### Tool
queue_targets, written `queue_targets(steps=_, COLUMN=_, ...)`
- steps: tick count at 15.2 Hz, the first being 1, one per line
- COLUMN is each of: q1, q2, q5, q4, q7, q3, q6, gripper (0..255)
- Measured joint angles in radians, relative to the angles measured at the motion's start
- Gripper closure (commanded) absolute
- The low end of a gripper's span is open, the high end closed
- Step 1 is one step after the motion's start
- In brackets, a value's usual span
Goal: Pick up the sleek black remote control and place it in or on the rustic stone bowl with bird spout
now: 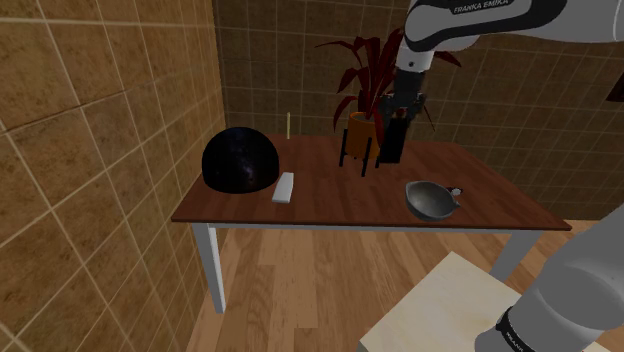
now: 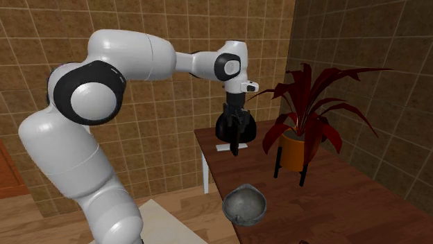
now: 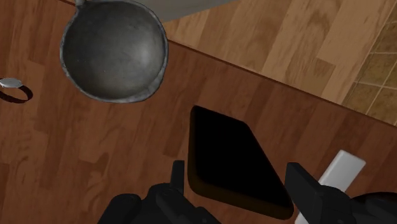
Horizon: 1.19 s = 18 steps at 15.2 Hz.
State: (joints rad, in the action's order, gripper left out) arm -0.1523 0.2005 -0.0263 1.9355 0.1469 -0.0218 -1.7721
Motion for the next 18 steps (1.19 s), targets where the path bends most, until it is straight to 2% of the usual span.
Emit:
queue_targets(steps=6, q1=-0.051, q2=0.122, q5=-0.022, q4=0.095, q7=-0.121, q3=-0.077, q6=0.023, gripper=255)
queue_targets(steps=13, q1=-0.110, q2=0.223, q5=-0.064, q4=0.142, q7=-0.262, q3=-0.173, q6=0.070, gripper=255)
queue_targets(steps=18, q1=-0.119, q2=0.238, q5=-0.074, q4=0.208, q7=-0.279, q3=-0.188, q6=0.019, gripper=255)
